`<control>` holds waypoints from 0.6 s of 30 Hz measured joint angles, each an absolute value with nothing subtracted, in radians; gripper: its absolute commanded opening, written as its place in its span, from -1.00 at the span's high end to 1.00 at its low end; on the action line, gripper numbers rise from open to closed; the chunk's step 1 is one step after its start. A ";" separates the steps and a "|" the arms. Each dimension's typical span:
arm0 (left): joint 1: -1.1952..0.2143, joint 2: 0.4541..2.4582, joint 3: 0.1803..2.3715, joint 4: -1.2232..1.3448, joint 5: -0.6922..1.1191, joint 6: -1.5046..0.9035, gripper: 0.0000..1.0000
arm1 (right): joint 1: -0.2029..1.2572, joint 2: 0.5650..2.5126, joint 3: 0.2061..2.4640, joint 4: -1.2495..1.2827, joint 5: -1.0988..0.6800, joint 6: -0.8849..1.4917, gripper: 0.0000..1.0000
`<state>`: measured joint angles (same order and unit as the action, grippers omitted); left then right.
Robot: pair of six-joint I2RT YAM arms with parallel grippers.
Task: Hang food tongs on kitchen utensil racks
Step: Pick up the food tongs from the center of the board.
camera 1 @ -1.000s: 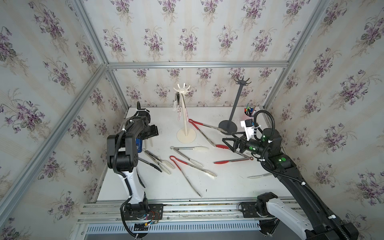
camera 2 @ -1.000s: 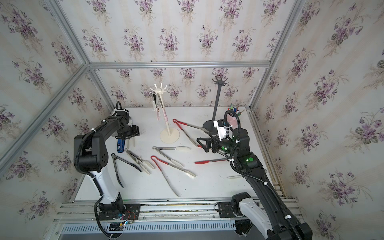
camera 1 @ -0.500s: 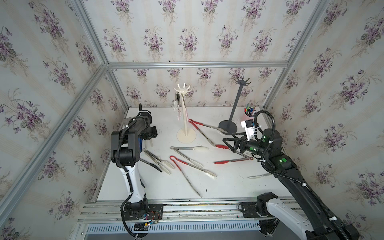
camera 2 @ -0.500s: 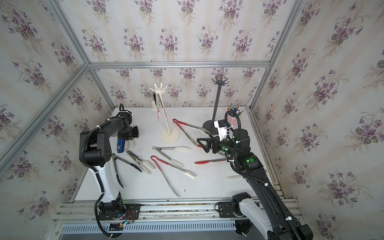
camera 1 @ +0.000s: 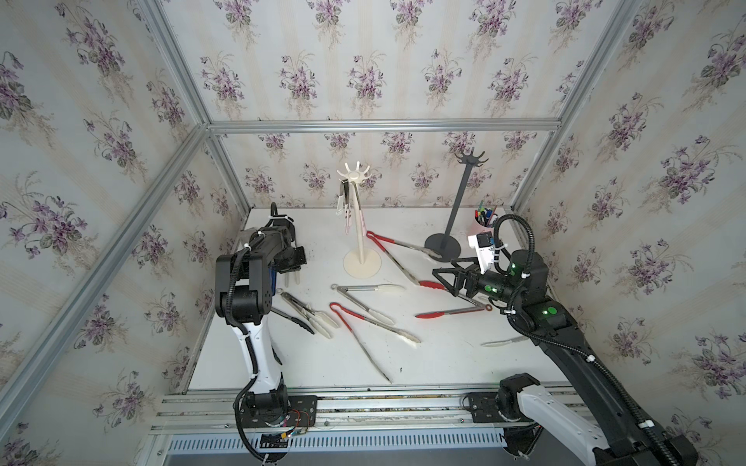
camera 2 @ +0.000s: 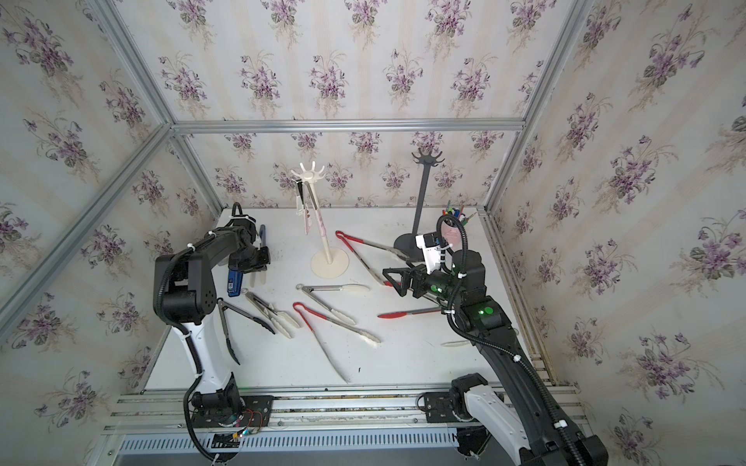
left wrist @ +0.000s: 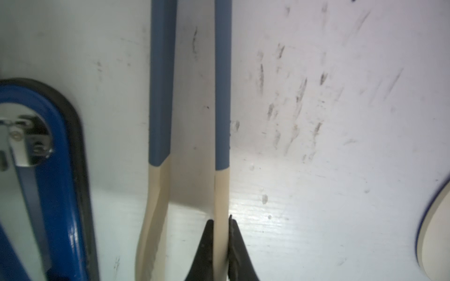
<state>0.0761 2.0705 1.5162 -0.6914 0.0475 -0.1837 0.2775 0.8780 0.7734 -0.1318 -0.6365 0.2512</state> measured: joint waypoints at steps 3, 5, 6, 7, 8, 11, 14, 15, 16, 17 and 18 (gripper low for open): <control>0.076 2.054 1.512 -0.692 0.062 -0.164 0.99 | 0.278 0.878 0.773 -0.132 -0.636 0.250 -1.00; 0.076 2.038 1.510 -0.692 0.073 -0.158 1.00 | 0.278 0.876 0.773 -0.132 -0.629 0.246 -1.00; 0.076 2.029 1.509 -0.692 0.077 -0.155 1.00 | 0.278 0.875 0.773 -0.131 -0.628 0.242 -1.00; 0.076 2.018 1.507 -0.691 0.080 -0.147 1.00 | 0.278 0.872 0.771 -0.132 -0.624 0.243 -1.00; 0.077 2.007 1.506 -0.691 0.084 -0.141 1.00 | 0.278 0.870 0.769 -0.133 -0.622 0.242 -1.00; 0.078 1.958 1.493 -0.687 0.108 -0.122 1.00 | 0.278 0.865 0.767 -0.133 -0.618 0.239 -1.00; 0.080 1.895 1.474 -0.676 0.143 -0.103 1.00 | 0.278 0.862 0.766 -0.132 -0.617 0.236 -1.00; 0.080 1.871 1.466 -0.669 0.160 -0.094 1.00 | 0.278 0.862 0.765 -0.131 -0.617 0.236 -1.00; 0.080 1.844 1.457 -0.659 0.177 -0.084 1.00 | 0.278 0.862 0.764 -0.132 -0.616 0.235 -1.00; 0.080 1.821 1.448 -0.651 0.194 -0.075 1.00 | 0.278 0.862 0.763 -0.132 -0.614 0.235 -1.00; 0.081 1.795 1.439 -0.639 0.215 -0.064 1.00 | 0.278 0.863 0.762 -0.132 -0.614 0.235 -1.00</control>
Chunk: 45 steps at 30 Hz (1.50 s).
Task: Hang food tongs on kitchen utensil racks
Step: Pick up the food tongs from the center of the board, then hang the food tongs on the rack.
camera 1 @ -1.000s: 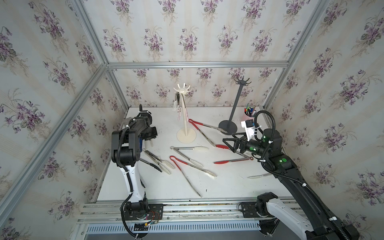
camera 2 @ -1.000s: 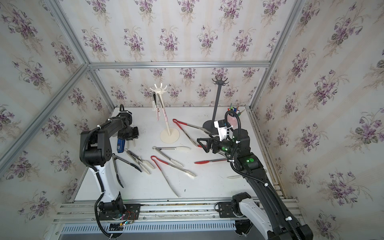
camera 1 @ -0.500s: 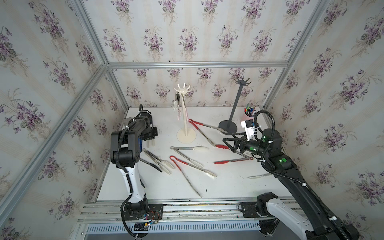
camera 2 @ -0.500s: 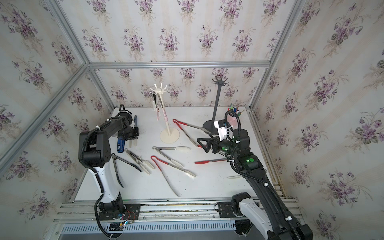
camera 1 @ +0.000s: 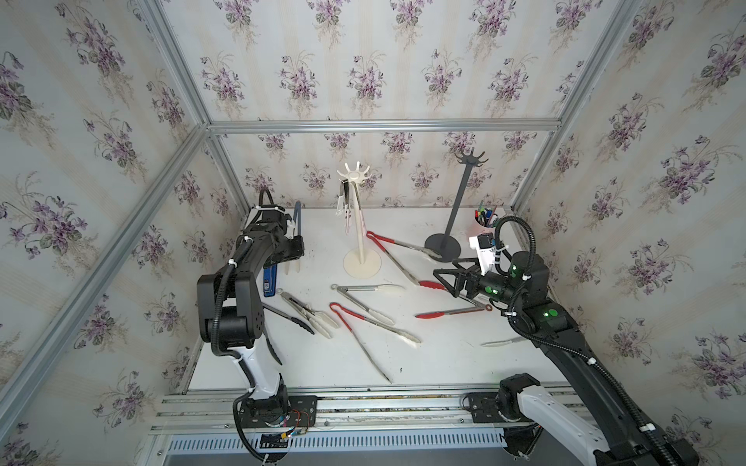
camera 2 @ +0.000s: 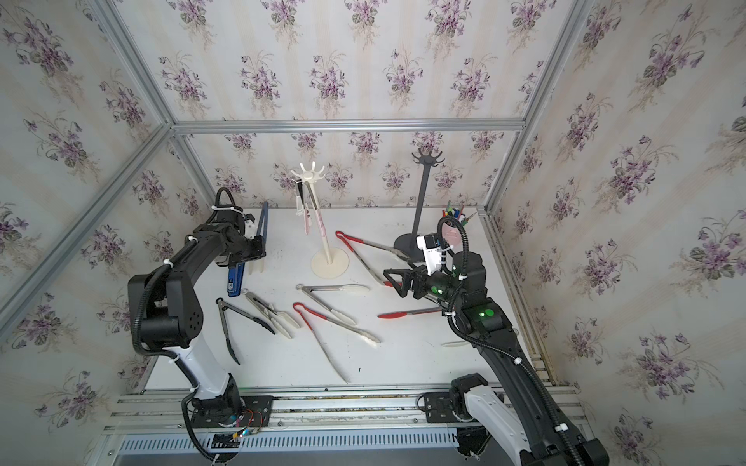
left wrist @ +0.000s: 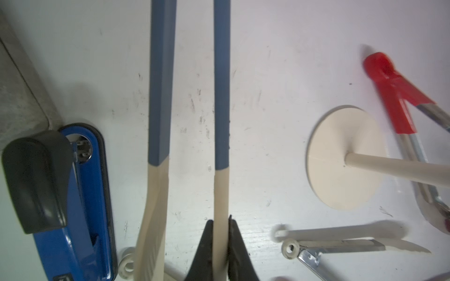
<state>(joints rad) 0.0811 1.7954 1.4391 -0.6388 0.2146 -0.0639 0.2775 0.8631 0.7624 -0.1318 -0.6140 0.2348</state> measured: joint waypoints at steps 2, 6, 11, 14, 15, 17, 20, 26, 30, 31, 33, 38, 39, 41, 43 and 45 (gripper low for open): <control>0.084 1.745 1.421 -0.612 0.255 -0.041 1.00 | 0.278 0.865 0.763 -0.131 -0.614 0.234 -1.00; 0.097 1.652 1.373 -0.544 0.355 -0.001 1.00 | 0.278 0.873 0.763 -0.129 -0.614 0.231 -1.00; 0.130 1.576 1.307 -0.431 0.503 0.021 1.00 | 0.278 0.879 0.763 -0.124 -0.615 0.228 -1.00; 0.144 1.548 1.277 -0.364 0.593 0.027 1.00 | 0.278 0.879 0.764 -0.124 -0.615 0.228 -1.00; 0.146 1.541 1.268 -0.339 0.625 0.028 1.00 | 0.278 0.879 0.764 -0.123 -0.615 0.227 -1.00; 0.150 1.533 1.254 -0.299 0.682 0.032 1.00 | 0.278 0.878 0.764 -0.124 -0.615 0.224 -1.00; 0.159 1.530 1.240 -0.241 0.769 0.030 1.00 | 0.278 0.875 0.764 -0.124 -0.615 0.222 -1.00; 0.193 1.546 1.232 -0.092 0.950 -0.047 1.00 | 0.278 0.868 0.765 -0.125 -0.614 0.213 -1.00; 0.203 1.578 1.253 -0.030 1.057 -0.114 1.00 | 0.278 0.865 0.765 -0.126 -0.614 0.213 -1.00; 0.203 1.587 1.265 -0.019 1.085 -0.126 1.00 | 0.278 0.863 0.765 -0.126 -0.614 0.212 -1.00; 0.202 1.598 1.285 -0.001 1.134 -0.154 1.00 | 0.278 0.863 0.765 -0.128 -0.614 0.212 -1.00; 0.193 1.600 1.308 0.033 1.234 -0.229 0.97 | 0.278 0.869 0.773 -0.132 -0.615 0.210 -1.00; 0.189 1.596 1.308 0.037 1.245 -0.234 0.97 | 0.278 0.870 0.776 -0.131 -0.615 0.210 -1.00; 0.182 1.577 1.300 0.038 1.270 -0.249 0.95 | 0.278 0.873 0.777 -0.132 -0.617 0.209 -1.00; 0.178 1.564 1.298 0.047 1.296 -0.256 0.94 | 0.278 0.876 0.778 -0.131 -0.619 0.208 -1.00; 0.177 1.558 1.298 0.053 1.314 -0.266 0.93 | 0.278 0.879 0.778 -0.133 -0.620 0.206 -1.00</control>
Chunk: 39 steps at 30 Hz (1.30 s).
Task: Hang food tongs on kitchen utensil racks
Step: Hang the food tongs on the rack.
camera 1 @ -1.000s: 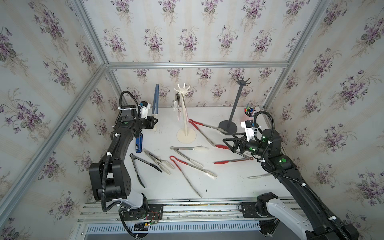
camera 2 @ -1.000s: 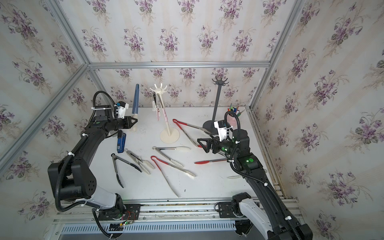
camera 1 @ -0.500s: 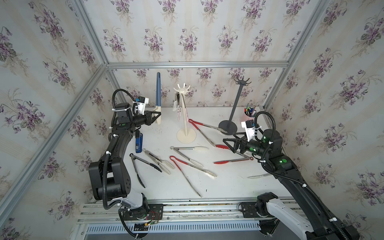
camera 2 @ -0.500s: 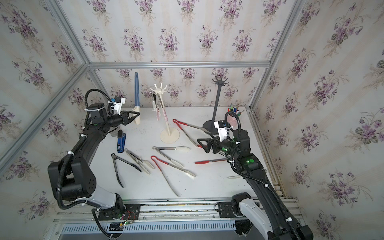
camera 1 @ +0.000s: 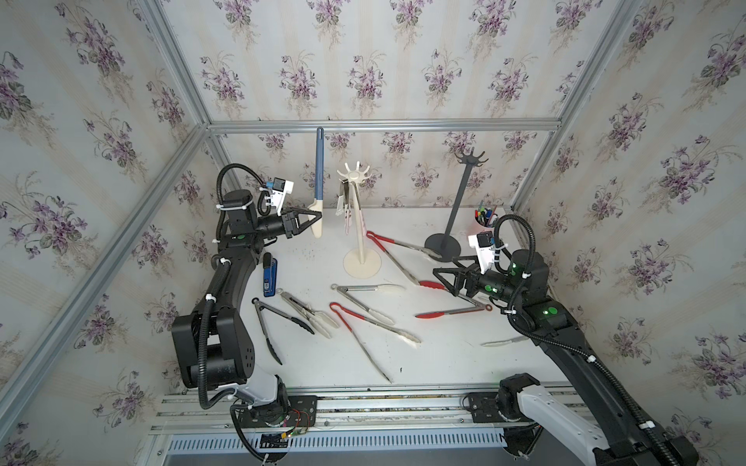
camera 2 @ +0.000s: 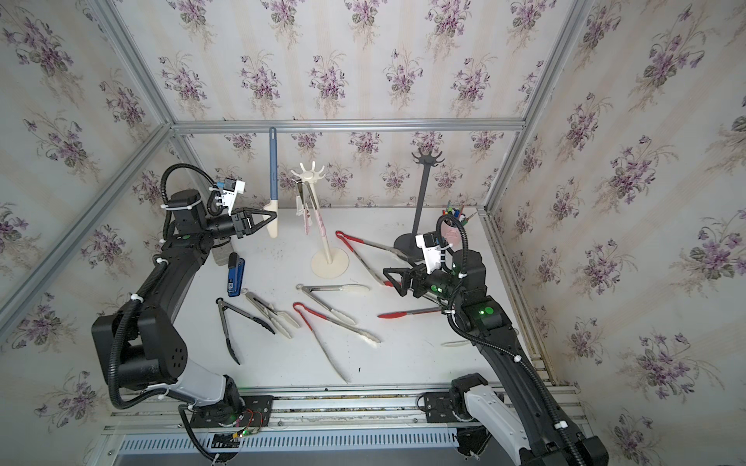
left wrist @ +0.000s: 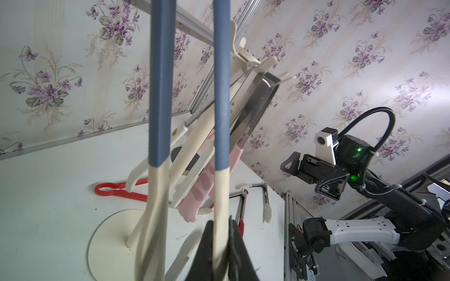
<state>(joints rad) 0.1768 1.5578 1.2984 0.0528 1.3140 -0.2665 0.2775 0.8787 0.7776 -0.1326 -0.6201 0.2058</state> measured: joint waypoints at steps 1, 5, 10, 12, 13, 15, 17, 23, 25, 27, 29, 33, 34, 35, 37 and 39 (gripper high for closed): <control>0.176 1.557 1.298 0.053 1.319 -0.271 0.93 | 0.278 0.879 0.778 -0.133 -0.621 0.205 -1.00; 0.170 1.569 1.309 0.058 1.341 -0.292 0.93 | 0.278 0.880 0.778 -0.132 -0.626 0.198 -1.00; 0.155 1.577 1.310 0.050 1.357 -0.308 0.93 | 0.278 0.880 0.778 -0.132 -0.631 0.187 -1.00; 0.152 1.574 1.313 0.032 1.365 -0.306 0.93 | 0.278 0.879 0.775 -0.132 -0.635 0.184 -1.00; 0.151 1.574 1.318 0.021 1.369 -0.299 0.93 | 0.278 0.879 0.773 -0.132 -0.637 0.184 -1.00; 0.151 1.573 1.322 0.009 1.374 -0.289 0.93 | 0.278 0.878 0.768 -0.132 -0.639 0.183 -1.00; 0.149 1.571 1.322 -0.002 1.374 -0.283 0.93 | 0.278 0.877 0.762 -0.132 -0.641 0.182 -1.00; 0.141 1.556 1.301 -0.018 1.375 -0.270 0.93 | 0.278 0.876 0.758 -0.133 -0.643 0.179 -1.00; 0.139 1.548 1.291 -0.023 1.375 -0.264 0.93 | 0.278 0.876 0.756 -0.133 -0.645 0.177 -1.00; 0.137 1.539 1.280 -0.024 1.375 -0.260 0.92 | 0.278 0.876 0.754 -0.133 -0.645 0.176 -1.00; 0.135 1.533 1.271 -0.024 1.375 -0.255 0.92 | 0.278 0.875 0.752 -0.134 -0.646 0.176 -1.00; 0.127 1.531 1.254 -0.034 1.373 -0.247 0.92 | 0.278 0.870 0.752 -0.135 -0.648 0.176 -1.00; 0.124 1.528 1.251 -0.035 1.372 -0.246 0.92 | 0.278 0.870 0.751 -0.135 -0.648 0.176 -1.00; 0.123 1.523 1.248 -0.037 1.371 -0.245 0.92 | 0.278 0.869 0.751 -0.137 -0.648 0.176 -1.00; 0.121 1.515 1.244 -0.036 1.370 -0.242 0.92 | 0.278 0.866 0.751 -0.139 -0.648 0.175 -1.00; 0.118 1.511 1.239 -0.037 1.370 -0.240 0.92 | 0.278 0.863 0.751 -0.139 -0.648 0.174 -1.00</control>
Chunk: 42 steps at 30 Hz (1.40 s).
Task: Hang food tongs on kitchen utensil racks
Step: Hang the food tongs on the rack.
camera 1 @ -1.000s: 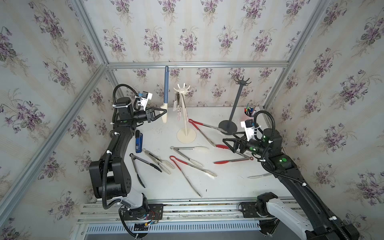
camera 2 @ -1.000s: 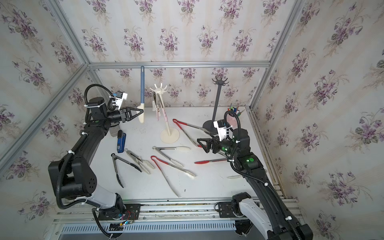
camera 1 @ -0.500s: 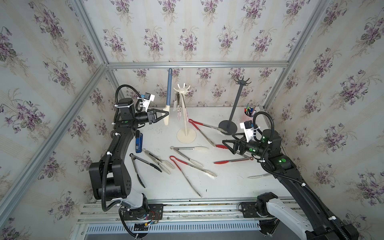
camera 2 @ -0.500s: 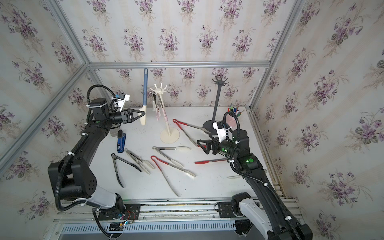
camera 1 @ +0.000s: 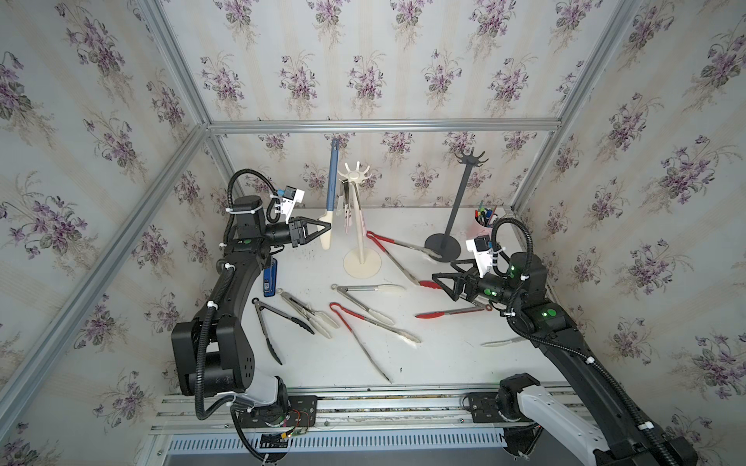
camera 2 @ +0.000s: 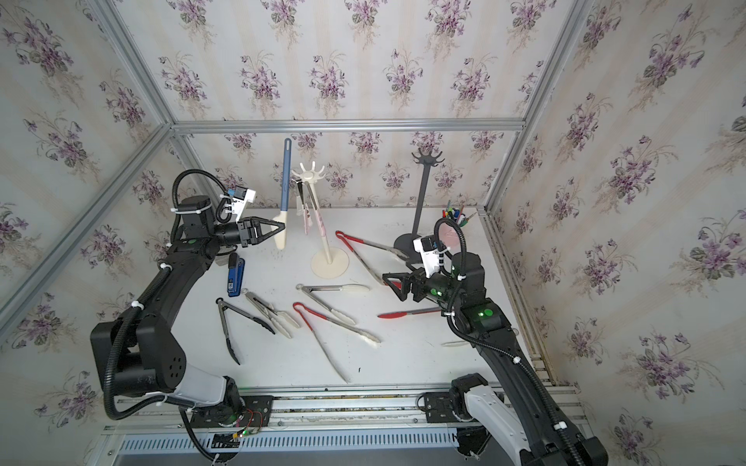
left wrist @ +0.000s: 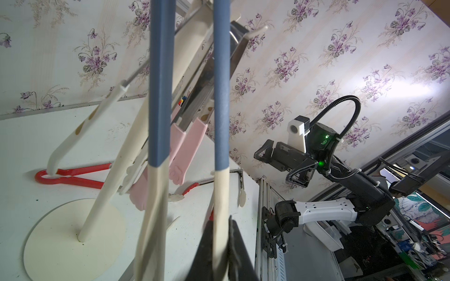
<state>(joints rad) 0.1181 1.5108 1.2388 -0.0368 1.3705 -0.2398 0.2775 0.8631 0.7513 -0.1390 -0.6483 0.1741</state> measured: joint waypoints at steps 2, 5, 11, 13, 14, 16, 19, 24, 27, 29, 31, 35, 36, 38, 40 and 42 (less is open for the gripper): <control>0.117 1.510 1.235 -0.038 1.369 -0.237 0.92 | 0.278 0.862 0.750 -0.139 -0.648 0.171 -1.00; 0.111 1.508 1.228 -0.037 1.368 -0.234 0.92 | 0.278 0.861 0.748 -0.140 -0.648 0.165 -1.00; 0.099 1.511 1.218 -0.046 1.361 -0.226 0.91 | 0.278 0.855 0.740 -0.141 -0.648 0.160 -1.00; 0.097 1.511 1.218 -0.054 1.359 -0.221 0.92 | 0.278 0.853 0.739 -0.147 -0.648 0.159 -1.00; 0.097 1.510 1.218 -0.061 1.358 -0.217 0.92 | 0.278 0.851 0.738 -0.149 -0.648 0.158 -1.00; 0.097 1.509 1.219 -0.080 1.357 -0.203 0.92 | 0.278 0.849 0.736 -0.152 -0.648 0.158 -1.00; 0.097 1.504 1.226 -0.102 1.354 -0.187 0.91 | 0.278 0.846 0.735 -0.155 -0.648 0.158 -1.00; 0.096 1.509 1.237 -0.144 1.351 -0.157 0.91 | 0.278 0.845 0.733 -0.155 -0.648 0.158 -1.00; 0.093 1.512 1.235 -0.164 1.349 -0.138 0.91 | 0.278 0.845 0.730 -0.156 -0.648 0.158 -1.00; 0.092 1.512 1.234 -0.179 1.348 -0.123 0.91 | 0.278 0.845 0.730 -0.155 -0.648 0.158 -1.00; 0.091 1.515 1.234 -0.203 1.343 -0.101 0.91 | 0.278 0.845 0.730 -0.155 -0.648 0.158 -1.00; 0.091 1.544 1.240 -0.244 1.340 -0.046 0.88 | 0.278 0.845 0.729 -0.155 -0.648 0.158 -1.00; 0.091 1.552 1.244 -0.260 1.336 -0.034 0.85 | 0.278 0.845 0.729 -0.155 -0.648 0.158 -1.00; 0.091 1.570 1.258 -0.282 1.336 -0.001 0.83 | 0.278 0.845 0.729 -0.155 -0.648 0.158 -1.00; 0.091 1.589 1.279 -0.307 1.336 0.027 0.83 | 0.278 0.845 0.729 -0.155 -0.648 0.158 -1.00; 0.091 1.605 1.298 -0.334 1.335 0.056 0.82 | 0.278 0.845 0.728 -0.155 -0.648 0.158 -1.00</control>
<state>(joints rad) 0.0914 1.6054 1.2984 -0.3344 1.3354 0.0563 0.2775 0.8452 0.7280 -0.1555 -0.6479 0.1581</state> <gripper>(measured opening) 0.102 0.998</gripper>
